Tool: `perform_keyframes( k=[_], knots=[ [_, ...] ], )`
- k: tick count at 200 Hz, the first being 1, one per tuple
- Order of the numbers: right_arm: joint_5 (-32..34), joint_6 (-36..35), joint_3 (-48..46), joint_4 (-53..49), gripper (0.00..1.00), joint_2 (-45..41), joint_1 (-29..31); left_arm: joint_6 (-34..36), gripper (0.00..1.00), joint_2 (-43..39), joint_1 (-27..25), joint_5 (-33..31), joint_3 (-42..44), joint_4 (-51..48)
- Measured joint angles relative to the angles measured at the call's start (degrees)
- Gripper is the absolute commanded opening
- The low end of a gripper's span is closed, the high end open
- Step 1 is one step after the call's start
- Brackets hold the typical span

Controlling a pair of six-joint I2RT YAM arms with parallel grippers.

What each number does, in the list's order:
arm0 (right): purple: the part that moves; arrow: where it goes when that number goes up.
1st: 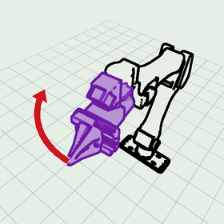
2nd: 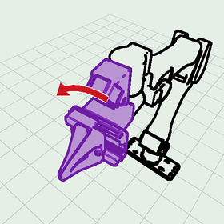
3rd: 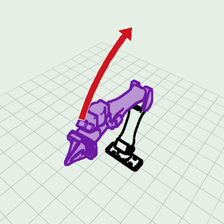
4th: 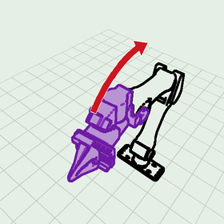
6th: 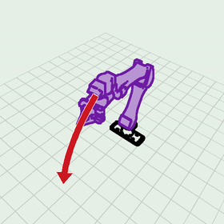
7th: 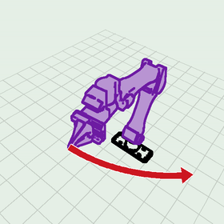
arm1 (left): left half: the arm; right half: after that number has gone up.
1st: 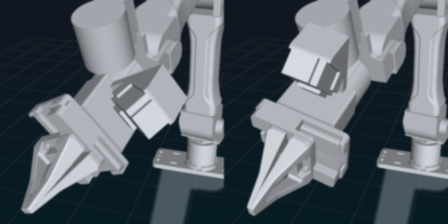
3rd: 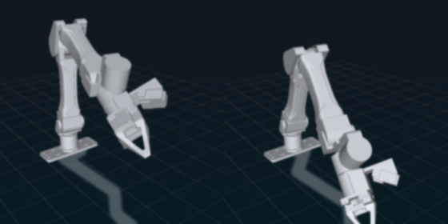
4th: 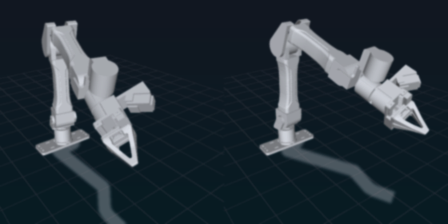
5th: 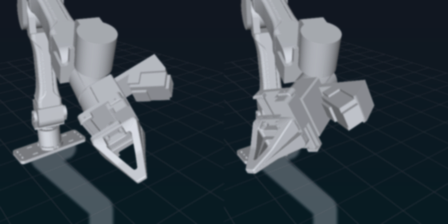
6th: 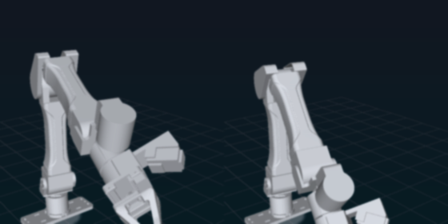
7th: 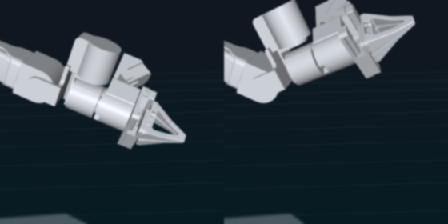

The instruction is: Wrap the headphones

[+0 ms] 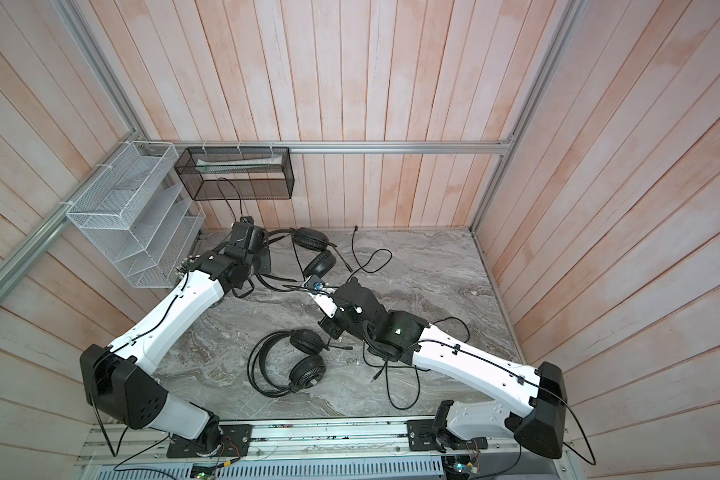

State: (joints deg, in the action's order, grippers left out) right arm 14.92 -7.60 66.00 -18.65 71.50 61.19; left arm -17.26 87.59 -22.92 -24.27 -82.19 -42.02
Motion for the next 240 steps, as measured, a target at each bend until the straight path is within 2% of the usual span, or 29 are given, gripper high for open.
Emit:
perform_keyframes(
  k=[44,99,113,143,189,240],
  knots=[
    [11.9,-3.9,0.9,-0.7,0.00,3.5,0.8,0.0,0.00,-0.1,0.0,1.2,4.7,0.4],
    [24.3,-10.7,-0.9,11.7,0.00,4.3,1.4,-1.5,0.00,-1.5,0.0,6.3,8.6,1.2],
    [25.4,-12.4,-1.4,14.9,0.01,4.3,1.4,-1.8,0.00,-2.4,0.0,7.3,9.7,1.6],
    [26.7,-16.6,-3.9,22.9,0.16,4.3,1.6,-2.2,0.00,-3.1,0.0,8.9,10.8,2.3],
    [30.2,-22.8,-5.3,35.0,0.18,7.2,1.6,-2.2,0.00,-3.1,-0.1,9.2,11.6,2.3],
    [29.9,-25.1,-5.3,39.5,0.22,8.6,1.6,-2.0,0.00,-3.3,-0.1,9.3,12.0,2.5]
  ],
)
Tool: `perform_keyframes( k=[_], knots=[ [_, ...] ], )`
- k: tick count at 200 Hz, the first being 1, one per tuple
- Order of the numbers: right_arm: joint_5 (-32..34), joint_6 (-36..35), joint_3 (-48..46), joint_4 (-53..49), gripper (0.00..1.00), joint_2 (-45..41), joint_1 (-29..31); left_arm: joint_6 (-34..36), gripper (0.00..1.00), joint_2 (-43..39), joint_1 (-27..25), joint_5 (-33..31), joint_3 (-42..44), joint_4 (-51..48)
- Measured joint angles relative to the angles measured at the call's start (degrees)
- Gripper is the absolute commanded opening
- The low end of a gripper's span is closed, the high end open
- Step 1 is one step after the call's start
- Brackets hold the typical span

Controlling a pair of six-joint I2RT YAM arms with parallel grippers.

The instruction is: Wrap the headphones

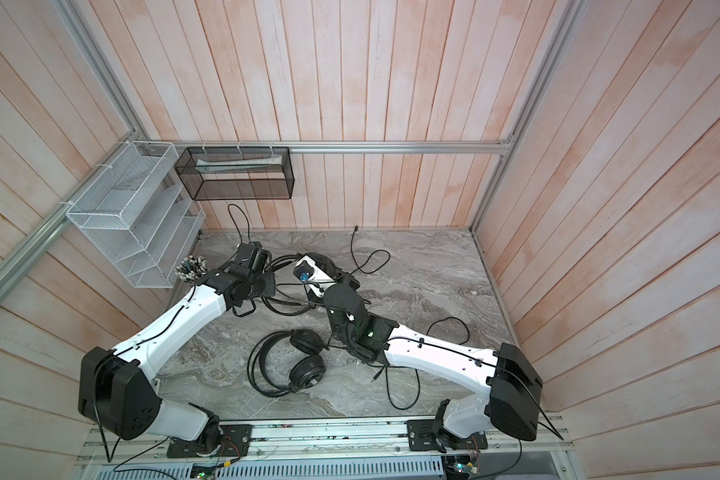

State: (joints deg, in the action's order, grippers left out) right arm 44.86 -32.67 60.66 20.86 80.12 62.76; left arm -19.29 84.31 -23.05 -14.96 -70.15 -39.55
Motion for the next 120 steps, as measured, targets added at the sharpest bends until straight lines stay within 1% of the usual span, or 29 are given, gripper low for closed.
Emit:
perform_keyframes(
  k=[10,34,63,82,102,120],
  knots=[
    [-0.2,-0.5,0.0,0.4,0.23,0.0,0.0,0.0,0.00,-0.1,0.0,0.0,0.0,0.0],
    [-0.6,-2.1,-0.1,2.4,0.31,-0.6,0.0,0.0,0.00,-0.4,0.0,0.0,0.4,0.2],
    [-1.2,-4.2,-0.9,6.1,0.31,-1.8,-0.2,0.2,0.00,-1.0,0.0,0.0,0.9,0.1],
    [-1.6,-4.5,-0.9,6.5,0.32,-1.8,-0.8,0.2,0.00,-1.5,0.0,0.3,1.1,0.6],
    [-2.8,-2.3,-0.6,4.0,0.33,-1.8,-1.6,0.2,0.00,-3.0,0.0,0.4,1.6,0.8],
    [-6.2,1.8,-0.9,-0.6,0.35,-3.5,-1.8,0.2,0.00,-4.4,0.0,1.0,1.6,0.8]
  ],
)
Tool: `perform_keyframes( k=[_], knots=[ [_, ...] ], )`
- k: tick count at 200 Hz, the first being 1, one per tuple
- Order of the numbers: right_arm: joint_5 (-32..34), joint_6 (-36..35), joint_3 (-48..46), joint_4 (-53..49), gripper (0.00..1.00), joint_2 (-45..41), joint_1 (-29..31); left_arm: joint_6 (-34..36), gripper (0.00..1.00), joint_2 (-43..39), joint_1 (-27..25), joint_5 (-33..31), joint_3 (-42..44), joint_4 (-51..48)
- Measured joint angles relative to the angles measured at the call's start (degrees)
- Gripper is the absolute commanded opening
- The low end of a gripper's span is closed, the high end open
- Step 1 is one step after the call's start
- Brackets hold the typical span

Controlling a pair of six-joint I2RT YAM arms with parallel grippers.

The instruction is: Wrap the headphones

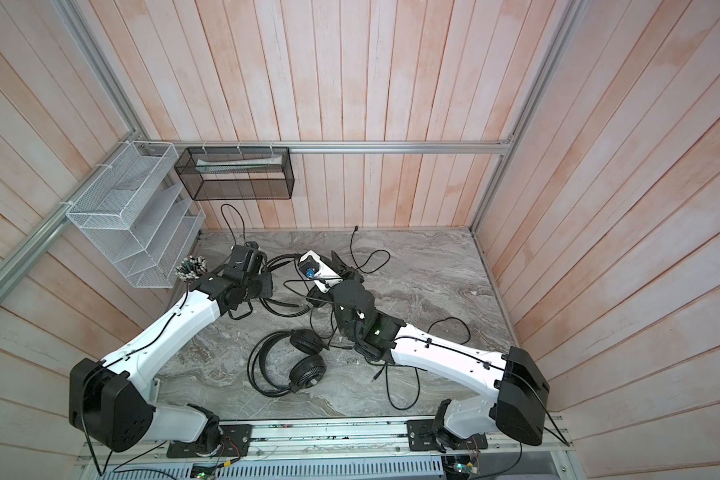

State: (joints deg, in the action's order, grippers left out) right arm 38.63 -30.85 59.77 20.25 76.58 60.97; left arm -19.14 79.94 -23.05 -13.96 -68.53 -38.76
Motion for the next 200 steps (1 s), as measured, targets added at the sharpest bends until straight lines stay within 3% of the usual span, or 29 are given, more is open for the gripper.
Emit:
perform_keyframes(
  k=[21,25,37,59,83,133,200],
  knots=[
    [-4.8,4.4,-2.9,-2.8,0.36,-5.7,0.0,-0.4,0.00,-2.0,0.0,0.5,-0.4,-0.5],
    [-5.9,5.5,-4.2,-3.0,0.41,-7.6,0.0,-0.4,0.00,-2.3,0.0,0.5,-0.8,-0.8],
    [-8.3,7.8,-8.2,-2.9,0.45,-13.7,0.0,-0.4,0.00,-3.2,0.0,0.5,-2.8,-2.3],
    [-11.4,11.3,-14.9,-0.5,0.51,-22.4,0.0,-0.4,0.00,-3.6,0.0,0.9,-11.2,-5.3],
    [-14.2,15.5,-20.1,2.2,0.52,-26.2,0.0,-0.4,0.00,-3.5,0.0,1.7,-22.1,-6.7],
    [-18.9,23.3,-29.8,11.9,0.62,-24.2,-0.2,-0.2,0.00,-1.7,-3.2,1.9,-41.2,-11.3],
    [-27.3,32.6,-29.3,26.5,0.69,-7.7,-2.3,2.0,0.00,6.6,-8.3,-0.2,-59.2,-20.0]
  ],
)
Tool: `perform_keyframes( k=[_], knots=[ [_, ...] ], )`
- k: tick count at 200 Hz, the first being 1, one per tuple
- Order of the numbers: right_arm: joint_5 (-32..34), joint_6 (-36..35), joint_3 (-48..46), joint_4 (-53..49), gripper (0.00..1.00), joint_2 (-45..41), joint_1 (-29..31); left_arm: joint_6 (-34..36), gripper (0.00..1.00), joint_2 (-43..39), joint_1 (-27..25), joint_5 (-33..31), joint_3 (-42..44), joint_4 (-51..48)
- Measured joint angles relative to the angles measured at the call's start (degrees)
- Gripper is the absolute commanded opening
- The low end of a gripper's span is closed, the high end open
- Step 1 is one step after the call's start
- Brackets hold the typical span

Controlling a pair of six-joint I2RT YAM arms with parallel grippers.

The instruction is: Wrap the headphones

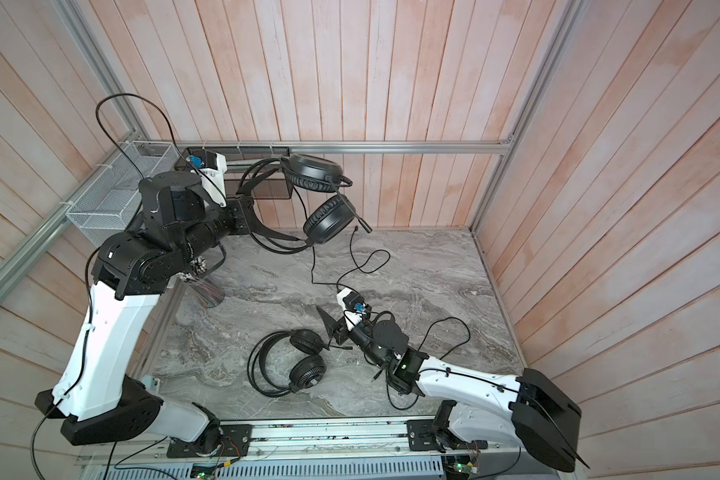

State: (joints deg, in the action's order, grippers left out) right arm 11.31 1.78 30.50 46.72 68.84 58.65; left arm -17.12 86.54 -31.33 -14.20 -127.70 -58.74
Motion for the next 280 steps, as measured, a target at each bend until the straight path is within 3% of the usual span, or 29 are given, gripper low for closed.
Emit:
perform_keyframes(
  k=[56,116,192,214,227,243,280],
  knots=[
    [-0.9,3.7,5.9,9.3,0.69,17.3,-4.1,0.5,0.00,3.1,-3.2,-1.2,-8.0,-3.6],
    [-0.7,3.0,17.8,12.3,0.67,34.2,-7.4,0.5,0.00,3.4,-5.2,-1.5,-9.2,-4.6],
    [-0.7,1.4,23.6,12.3,0.54,42.3,-12.9,0.6,0.00,3.6,-5.5,-2.8,-9.2,-5.1],
    [-1.4,1.0,24.2,12.4,0.38,42.3,-12.6,0.6,0.00,3.6,-5.5,-2.8,-9.0,-5.1],
    [-1.9,0.5,24.2,12.2,0.17,42.3,-12.6,0.6,0.00,3.6,-5.5,-2.8,-8.7,-5.1],
    [-2.7,0.6,24.2,11.8,0.00,42.3,-12.6,0.7,0.00,3.6,-5.5,-3.1,-8.1,-4.9],
    [-2.5,-0.1,18.9,8.6,0.00,37.4,-11.3,1.8,0.00,3.6,-4.7,-6.2,-4.2,-3.0]
  ],
)
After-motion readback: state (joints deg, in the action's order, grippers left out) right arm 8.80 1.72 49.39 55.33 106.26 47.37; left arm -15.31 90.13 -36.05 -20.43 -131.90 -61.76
